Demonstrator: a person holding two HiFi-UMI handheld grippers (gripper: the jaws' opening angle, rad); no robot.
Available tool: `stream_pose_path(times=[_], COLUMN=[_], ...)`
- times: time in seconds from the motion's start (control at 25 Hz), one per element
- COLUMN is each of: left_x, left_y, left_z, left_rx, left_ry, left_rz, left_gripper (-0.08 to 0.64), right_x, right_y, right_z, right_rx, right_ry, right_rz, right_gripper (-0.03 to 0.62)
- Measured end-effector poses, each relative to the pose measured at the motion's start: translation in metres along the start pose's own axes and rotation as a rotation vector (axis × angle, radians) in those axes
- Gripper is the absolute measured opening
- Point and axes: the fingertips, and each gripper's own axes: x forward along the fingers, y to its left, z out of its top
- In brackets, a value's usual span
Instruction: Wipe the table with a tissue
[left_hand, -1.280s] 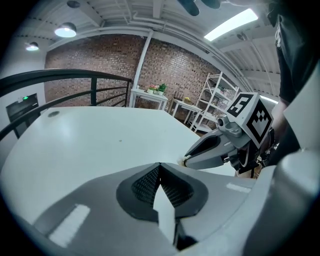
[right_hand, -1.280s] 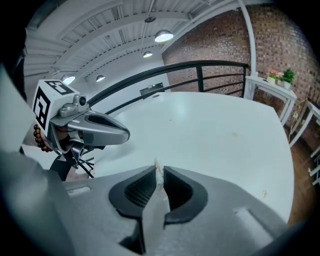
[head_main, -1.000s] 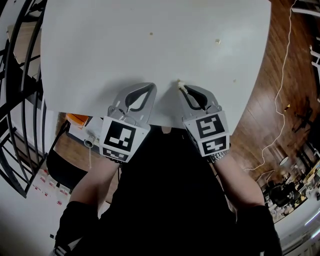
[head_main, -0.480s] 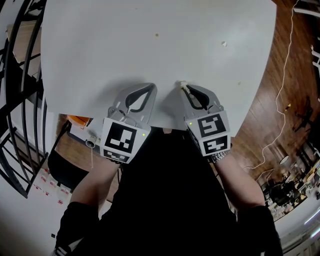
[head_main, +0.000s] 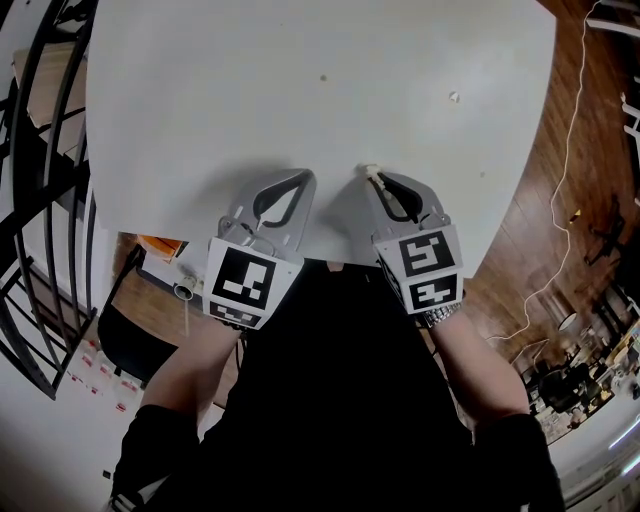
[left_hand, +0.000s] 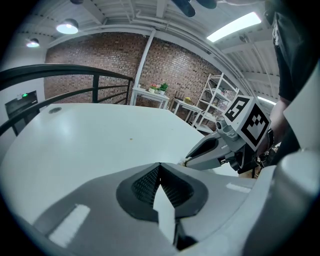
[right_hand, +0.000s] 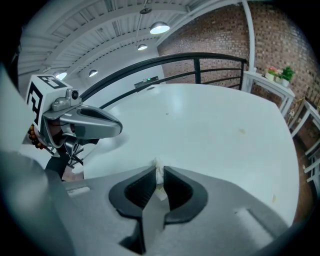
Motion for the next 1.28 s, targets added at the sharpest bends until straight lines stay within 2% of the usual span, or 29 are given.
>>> stream_pose_path(times=[0.68,1.0,1.28], left_x=[-0.001,0.000,0.004], left_y=[0.023,0.031,0.037], left_z=[0.008,0.014,0.016], left_rx=[0.000,-0.008,-0.019], left_ry=[-0.006,-0.006,-0.004], left_rz=[0.002,0.010,0.012], left_gripper=[0.017,0.017,0.017], right_x=[0.011,0.017,0.029], right_y=[0.005,0.000,-0.011], right_z=[0.041,0.074,0.098], right_rx=[-0.008,-0.025,-0.041], right_ry=[-0.062,-0.133,-0.152], right_rz=[-0.001,0.006,-0.002], right_gripper=[0.035,0.035,0.035])
